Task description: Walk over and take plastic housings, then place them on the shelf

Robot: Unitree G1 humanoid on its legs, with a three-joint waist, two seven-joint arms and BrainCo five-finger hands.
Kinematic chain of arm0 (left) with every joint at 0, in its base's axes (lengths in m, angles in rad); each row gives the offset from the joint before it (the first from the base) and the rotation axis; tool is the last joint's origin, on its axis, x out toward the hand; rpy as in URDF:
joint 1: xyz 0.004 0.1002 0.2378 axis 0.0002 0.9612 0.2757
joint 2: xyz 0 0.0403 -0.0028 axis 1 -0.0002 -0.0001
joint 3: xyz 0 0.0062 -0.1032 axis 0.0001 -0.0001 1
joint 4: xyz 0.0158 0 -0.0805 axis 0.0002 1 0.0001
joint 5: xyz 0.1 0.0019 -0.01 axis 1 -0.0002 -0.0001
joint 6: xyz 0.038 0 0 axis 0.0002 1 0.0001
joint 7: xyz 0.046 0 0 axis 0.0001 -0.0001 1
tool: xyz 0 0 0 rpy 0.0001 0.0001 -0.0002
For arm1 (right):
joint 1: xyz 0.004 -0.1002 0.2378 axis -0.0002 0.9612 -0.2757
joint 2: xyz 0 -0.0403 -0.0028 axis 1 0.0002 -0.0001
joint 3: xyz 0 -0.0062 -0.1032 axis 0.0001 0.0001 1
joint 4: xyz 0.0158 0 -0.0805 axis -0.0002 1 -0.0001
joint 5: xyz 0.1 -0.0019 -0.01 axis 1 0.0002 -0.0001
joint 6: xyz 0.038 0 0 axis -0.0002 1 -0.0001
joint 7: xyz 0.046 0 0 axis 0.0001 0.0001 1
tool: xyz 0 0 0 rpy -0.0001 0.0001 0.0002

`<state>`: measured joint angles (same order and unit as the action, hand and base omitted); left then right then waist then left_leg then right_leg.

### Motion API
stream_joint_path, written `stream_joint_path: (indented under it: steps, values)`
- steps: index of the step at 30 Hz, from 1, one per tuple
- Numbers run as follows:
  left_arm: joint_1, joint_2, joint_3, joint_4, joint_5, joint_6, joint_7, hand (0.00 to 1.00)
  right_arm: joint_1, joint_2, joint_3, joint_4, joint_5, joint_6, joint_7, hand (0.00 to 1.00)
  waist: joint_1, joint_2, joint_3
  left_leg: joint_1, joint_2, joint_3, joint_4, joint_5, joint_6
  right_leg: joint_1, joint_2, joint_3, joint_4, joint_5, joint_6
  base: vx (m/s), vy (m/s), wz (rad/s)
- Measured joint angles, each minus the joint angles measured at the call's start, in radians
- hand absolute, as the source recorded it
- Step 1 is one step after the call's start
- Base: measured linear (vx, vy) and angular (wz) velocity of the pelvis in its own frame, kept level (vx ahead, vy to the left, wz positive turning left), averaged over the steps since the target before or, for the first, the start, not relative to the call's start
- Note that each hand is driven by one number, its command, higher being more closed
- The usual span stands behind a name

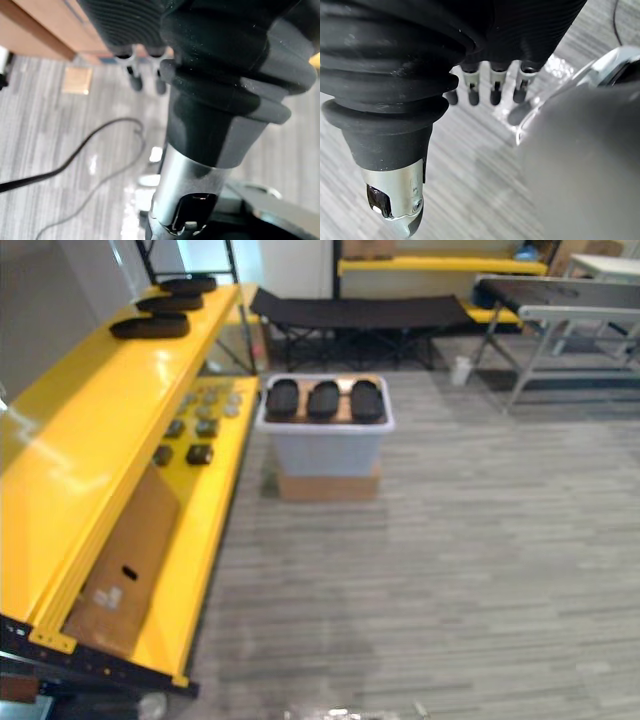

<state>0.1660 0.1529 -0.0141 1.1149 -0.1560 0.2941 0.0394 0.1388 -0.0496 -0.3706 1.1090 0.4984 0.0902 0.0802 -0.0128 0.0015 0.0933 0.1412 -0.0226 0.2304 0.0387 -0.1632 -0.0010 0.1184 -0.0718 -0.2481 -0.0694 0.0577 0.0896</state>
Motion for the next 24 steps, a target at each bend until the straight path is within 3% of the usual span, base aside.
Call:
stream_joint_path:
  steps: [6, 13, 20, 21, 24]
  values:
    - [0.002, 0.005, -0.007, 0.003, 0.000, -0.015, 0.000, 0.00, -0.013, 0.008, 0.002, 0.001, -0.001, -0.006, -0.017, 0.00, 0.000, -0.009, 0.005, 0.007, -0.002, -0.001, -0.016, 0.013, -0.004, 0.002, -0.001, -0.001, 0.000, -0.001, 0.001, -0.07, -0.004, 0.01]
    - [0.005, 0.004, -0.010, 0.003, -0.005, -0.008, 0.024, 0.00, -0.013, 0.010, 0.013, 0.000, -0.001, -0.006, -0.020, 0.00, 0.002, -0.023, 0.017, 0.048, -0.015, -0.007, -0.124, 0.081, 0.009, -0.004, -0.005, -0.026, 0.006, -0.024, -0.014, -0.11, -0.030, 0.05]
    - [0.008, 0.006, -0.009, 0.003, -0.006, -0.008, 0.028, 0.00, -0.007, 0.006, 0.030, -0.002, -0.004, -0.003, -0.052, 0.00, 0.000, -0.032, 0.017, 0.051, -0.022, -0.001, -0.119, 0.080, 0.010, 0.007, -0.011, -0.026, -0.005, -0.014, -0.009, -0.04, -0.005, -0.02]
    - [0.007, 0.005, -0.010, 0.003, -0.008, -0.008, 0.028, 0.00, -0.007, 0.005, 0.029, -0.002, -0.004, -0.002, -0.062, 0.00, 0.000, -0.032, 0.018, 0.048, -0.023, -0.003, -0.117, 0.075, 0.016, -0.003, -0.016, -0.027, 0.015, -0.022, -0.007, 0.00, 0.000, 0.00]
    - [-0.001, 0.018, -0.009, 0.003, -0.012, -0.009, 0.028, 0.00, -0.004, 0.011, 0.025, -0.001, 0.000, -0.007, -0.083, 0.00, 0.001, -0.053, 0.036, 0.033, -0.029, -0.007, -0.042, 0.017, 0.041, -0.081, -0.065, -0.026, 0.245, -0.137, 0.018, 0.02, 0.043, 0.07]
